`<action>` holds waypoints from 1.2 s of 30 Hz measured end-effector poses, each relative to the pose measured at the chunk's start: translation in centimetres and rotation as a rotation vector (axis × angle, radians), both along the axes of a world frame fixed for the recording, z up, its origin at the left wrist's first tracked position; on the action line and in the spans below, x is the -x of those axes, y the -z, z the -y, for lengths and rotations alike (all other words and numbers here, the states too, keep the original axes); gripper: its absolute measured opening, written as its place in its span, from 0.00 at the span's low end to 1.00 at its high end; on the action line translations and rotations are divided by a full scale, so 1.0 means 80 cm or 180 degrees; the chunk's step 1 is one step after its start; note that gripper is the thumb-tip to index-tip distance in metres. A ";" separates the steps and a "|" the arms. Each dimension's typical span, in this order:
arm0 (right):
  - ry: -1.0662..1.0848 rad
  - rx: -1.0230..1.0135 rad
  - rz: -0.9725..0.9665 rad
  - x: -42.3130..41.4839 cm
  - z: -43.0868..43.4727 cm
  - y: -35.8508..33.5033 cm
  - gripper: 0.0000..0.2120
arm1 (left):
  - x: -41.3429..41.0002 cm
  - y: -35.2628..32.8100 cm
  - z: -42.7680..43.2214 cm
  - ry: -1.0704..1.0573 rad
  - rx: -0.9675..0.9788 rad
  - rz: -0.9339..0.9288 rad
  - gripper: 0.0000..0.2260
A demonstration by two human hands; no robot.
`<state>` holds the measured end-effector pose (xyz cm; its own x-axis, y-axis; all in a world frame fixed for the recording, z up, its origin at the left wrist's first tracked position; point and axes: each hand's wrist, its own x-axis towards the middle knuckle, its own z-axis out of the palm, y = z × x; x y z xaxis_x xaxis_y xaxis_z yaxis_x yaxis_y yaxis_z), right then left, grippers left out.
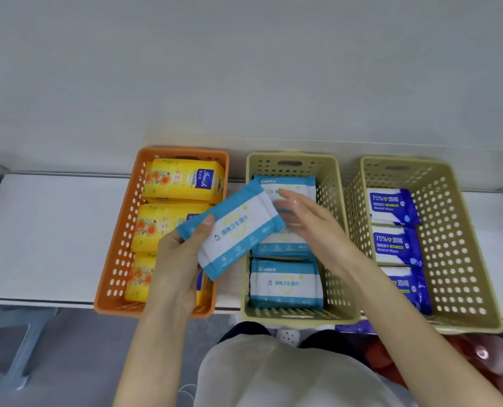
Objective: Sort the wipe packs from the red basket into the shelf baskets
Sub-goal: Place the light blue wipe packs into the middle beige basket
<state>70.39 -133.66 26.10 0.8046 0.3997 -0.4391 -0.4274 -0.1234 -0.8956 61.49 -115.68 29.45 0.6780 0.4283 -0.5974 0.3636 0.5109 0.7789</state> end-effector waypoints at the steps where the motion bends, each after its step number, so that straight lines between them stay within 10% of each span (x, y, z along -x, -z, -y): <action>1: -0.0130 -0.0369 -0.0265 0.011 0.001 -0.010 0.18 | -0.003 0.000 0.005 0.0105 -0.0037 0.0032 0.02; 9: 0.1447 -0.0220 -0.0804 0.050 0.024 0.012 0.12 | -0.005 0.027 0.025 0.0859 -0.1744 0.0210 0.12; 16: 0.1999 -0.0154 -0.1102 0.043 0.000 0.037 0.07 | 0.008 0.042 0.044 0.1310 -0.1638 0.0354 0.20; 26: 0.0850 0.1953 0.0119 0.033 0.004 0.066 0.15 | 0.014 0.050 0.049 0.1461 -0.1013 0.0400 0.15; 36: 0.0695 0.2753 0.0615 0.042 0.002 0.061 0.23 | 0.034 0.040 0.045 0.1528 -0.1077 0.0321 0.22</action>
